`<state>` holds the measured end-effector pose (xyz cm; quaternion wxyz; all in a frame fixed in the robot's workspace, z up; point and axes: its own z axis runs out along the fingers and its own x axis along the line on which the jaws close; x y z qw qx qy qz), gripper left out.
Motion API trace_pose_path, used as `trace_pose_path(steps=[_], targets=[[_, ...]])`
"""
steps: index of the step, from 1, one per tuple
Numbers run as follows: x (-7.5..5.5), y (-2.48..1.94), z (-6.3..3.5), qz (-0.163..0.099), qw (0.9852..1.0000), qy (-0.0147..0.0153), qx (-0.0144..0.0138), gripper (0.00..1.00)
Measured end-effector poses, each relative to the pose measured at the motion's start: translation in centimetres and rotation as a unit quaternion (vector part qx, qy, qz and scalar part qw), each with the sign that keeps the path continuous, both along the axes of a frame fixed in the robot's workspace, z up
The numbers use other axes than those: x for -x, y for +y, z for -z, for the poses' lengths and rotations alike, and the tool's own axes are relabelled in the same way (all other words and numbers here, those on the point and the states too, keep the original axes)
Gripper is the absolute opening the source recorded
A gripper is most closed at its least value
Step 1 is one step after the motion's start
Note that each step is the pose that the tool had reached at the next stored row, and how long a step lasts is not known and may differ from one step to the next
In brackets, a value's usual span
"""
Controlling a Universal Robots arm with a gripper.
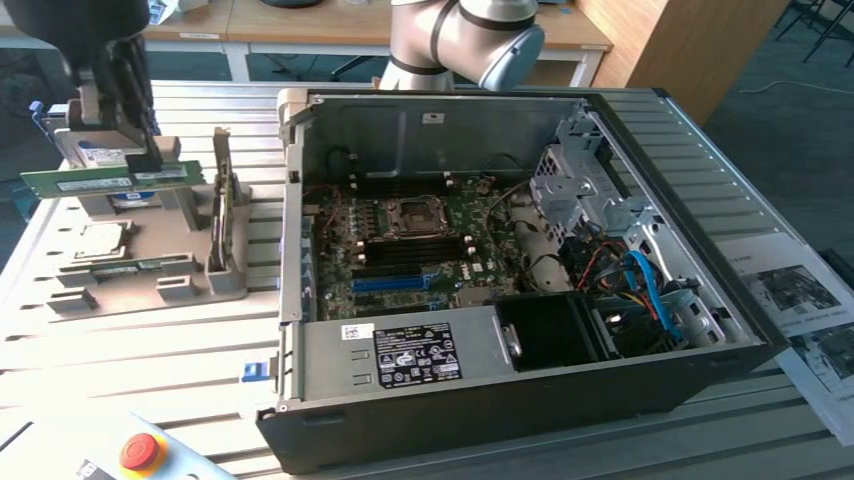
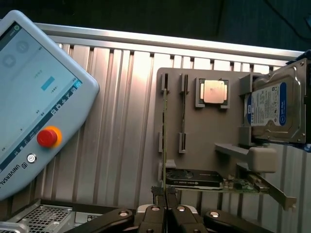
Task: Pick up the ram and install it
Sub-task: 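Pick up the ram and move it above insertion slot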
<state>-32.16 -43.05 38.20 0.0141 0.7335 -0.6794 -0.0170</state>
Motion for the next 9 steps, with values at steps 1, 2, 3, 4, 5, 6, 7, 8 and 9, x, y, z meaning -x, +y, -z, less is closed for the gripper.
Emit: trace_pose_path(steps=[1,2,3,4,5,6,7,8,9], targets=[[-0.3,0.0,0.0,0.0,1.0,0.0,0.0,0.12],[-0.6,0.0,0.0,0.0,1.0,0.0,0.0,0.12],[-0.9,0.0,0.0,0.0,1.0,0.0,0.0,0.12],[-1.2,0.0,-0.01,0.0,1.0,0.0,0.0001,0.12],[-1.5,0.0,0.0,0.0,1.0,0.0,0.0,0.12],[-1.8,0.0,0.0,-0.001,1.0,0.0,0.0,0.12],[-2.1,0.0,0.0,-0.001,1.0,0.0,0.0,0.12],[-2.4,0.0,0.0,-0.001,1.0,0.0,0.0,0.12],[-2.7,0.0,0.0,-0.001,1.0,0.0,0.0,0.12]])
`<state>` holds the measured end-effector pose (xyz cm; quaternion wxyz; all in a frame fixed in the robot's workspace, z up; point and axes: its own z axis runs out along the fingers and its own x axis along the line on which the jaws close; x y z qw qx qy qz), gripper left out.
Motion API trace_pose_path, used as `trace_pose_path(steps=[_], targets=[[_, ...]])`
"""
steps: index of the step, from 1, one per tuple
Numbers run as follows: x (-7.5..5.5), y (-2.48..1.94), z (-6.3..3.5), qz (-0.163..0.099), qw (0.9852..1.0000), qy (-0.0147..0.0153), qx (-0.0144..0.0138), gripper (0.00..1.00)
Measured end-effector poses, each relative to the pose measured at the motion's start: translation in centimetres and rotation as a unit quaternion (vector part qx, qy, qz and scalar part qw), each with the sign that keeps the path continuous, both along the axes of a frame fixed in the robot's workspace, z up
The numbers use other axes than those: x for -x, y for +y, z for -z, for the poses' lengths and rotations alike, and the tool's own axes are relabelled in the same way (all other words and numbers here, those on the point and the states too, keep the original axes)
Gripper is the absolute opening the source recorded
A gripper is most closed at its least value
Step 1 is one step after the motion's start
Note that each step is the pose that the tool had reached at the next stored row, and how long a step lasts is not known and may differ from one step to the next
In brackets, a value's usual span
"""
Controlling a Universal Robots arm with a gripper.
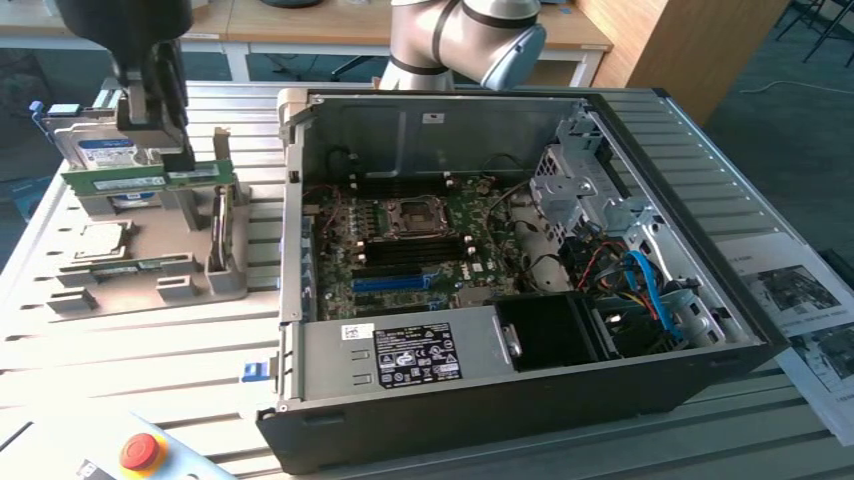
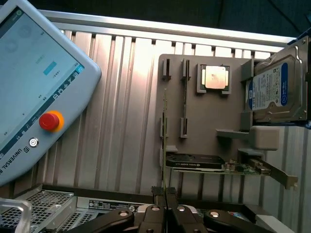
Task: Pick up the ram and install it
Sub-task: 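Pick up the ram and move it above insertion slot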
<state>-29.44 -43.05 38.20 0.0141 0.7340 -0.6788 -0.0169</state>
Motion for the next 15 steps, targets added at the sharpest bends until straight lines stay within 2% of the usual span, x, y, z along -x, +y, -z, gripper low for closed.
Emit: trace_pose_path(steps=[15], targets=[[-4.6,0.0,0.0,-0.001,1.0,0.0,0.0,0.12]])
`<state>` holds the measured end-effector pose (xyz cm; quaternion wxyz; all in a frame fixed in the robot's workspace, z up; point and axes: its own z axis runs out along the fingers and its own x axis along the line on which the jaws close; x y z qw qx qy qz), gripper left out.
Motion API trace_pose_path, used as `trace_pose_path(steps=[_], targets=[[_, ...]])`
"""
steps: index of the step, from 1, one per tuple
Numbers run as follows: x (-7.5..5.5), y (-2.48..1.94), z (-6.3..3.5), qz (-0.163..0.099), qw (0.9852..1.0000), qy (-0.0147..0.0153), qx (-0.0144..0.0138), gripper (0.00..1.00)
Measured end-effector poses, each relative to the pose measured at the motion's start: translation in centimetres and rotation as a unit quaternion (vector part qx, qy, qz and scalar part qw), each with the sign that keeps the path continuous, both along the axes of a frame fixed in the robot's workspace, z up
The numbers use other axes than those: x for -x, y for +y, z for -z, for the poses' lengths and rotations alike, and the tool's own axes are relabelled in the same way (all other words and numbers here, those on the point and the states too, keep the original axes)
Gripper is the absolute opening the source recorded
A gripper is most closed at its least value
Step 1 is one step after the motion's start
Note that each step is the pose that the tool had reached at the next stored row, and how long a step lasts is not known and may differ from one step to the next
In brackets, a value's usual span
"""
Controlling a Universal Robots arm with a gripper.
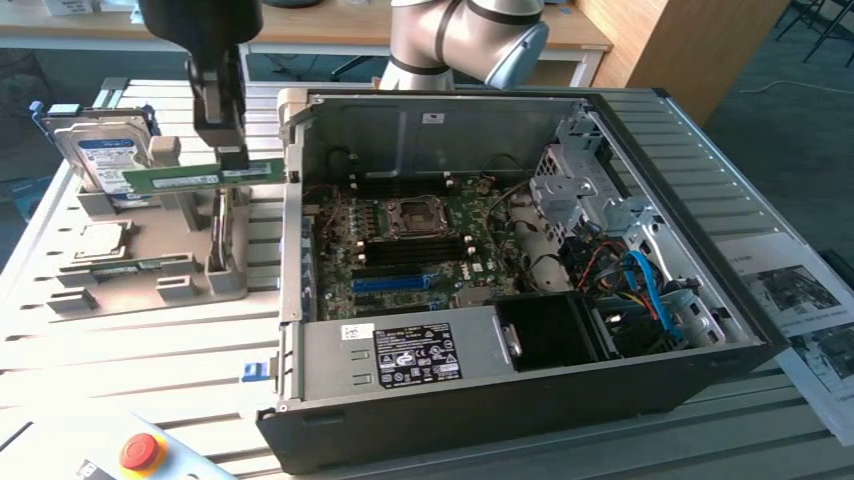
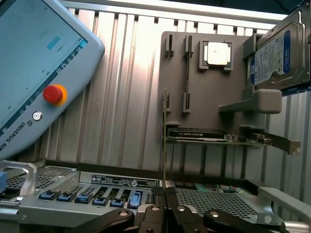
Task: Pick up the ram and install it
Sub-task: 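Pick up the ram and move it above insertion slot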
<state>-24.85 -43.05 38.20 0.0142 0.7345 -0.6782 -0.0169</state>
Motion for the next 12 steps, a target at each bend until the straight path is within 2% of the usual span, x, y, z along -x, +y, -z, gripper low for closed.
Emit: trace_pose_path(steps=[12], targets=[[-3.8,0.0,0.0,-0.001,1.0,0.0,0.0,0.12]])
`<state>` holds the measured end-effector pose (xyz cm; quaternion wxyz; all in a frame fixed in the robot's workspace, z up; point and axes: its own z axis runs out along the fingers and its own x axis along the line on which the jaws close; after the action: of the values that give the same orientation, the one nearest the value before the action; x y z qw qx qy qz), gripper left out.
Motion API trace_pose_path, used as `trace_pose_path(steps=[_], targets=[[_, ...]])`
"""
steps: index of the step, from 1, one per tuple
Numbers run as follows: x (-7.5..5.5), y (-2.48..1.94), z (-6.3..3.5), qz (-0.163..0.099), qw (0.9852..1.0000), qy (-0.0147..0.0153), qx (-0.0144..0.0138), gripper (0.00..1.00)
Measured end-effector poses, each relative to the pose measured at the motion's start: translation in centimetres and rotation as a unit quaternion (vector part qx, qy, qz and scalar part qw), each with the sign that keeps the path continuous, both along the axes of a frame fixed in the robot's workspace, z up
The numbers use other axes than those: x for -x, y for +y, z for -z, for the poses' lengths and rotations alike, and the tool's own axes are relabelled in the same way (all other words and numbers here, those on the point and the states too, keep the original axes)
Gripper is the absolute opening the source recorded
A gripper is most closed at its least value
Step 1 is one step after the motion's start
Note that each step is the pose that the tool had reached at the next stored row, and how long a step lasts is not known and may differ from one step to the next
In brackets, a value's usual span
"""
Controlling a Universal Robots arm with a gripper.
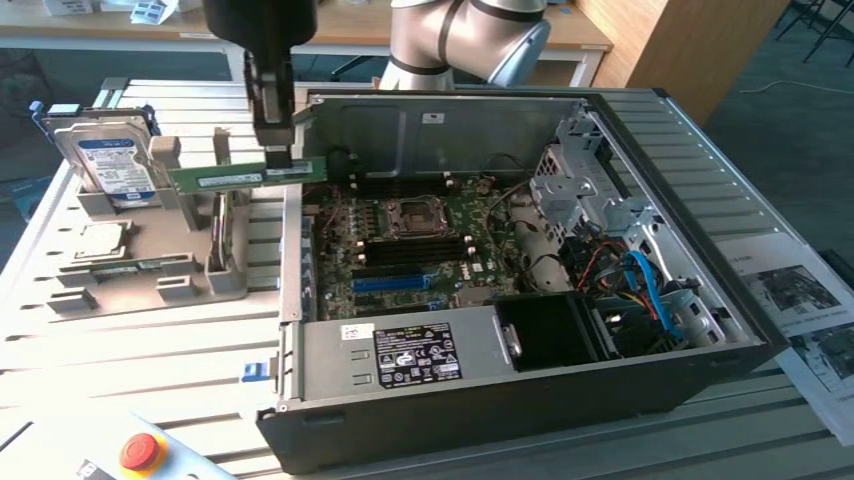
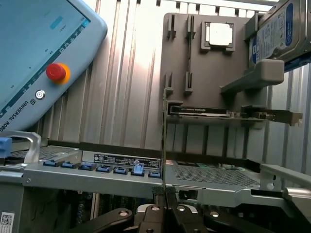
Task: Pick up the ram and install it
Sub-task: 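Pick up the ram and move it above insertion slot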
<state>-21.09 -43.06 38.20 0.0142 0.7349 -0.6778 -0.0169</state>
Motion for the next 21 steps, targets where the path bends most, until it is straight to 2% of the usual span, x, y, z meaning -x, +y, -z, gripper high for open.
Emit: trace_pose_path(steps=[21], targets=[[-6.5,0.0,0.0,-0.001,1.0,0.0,0.0,0.12]])
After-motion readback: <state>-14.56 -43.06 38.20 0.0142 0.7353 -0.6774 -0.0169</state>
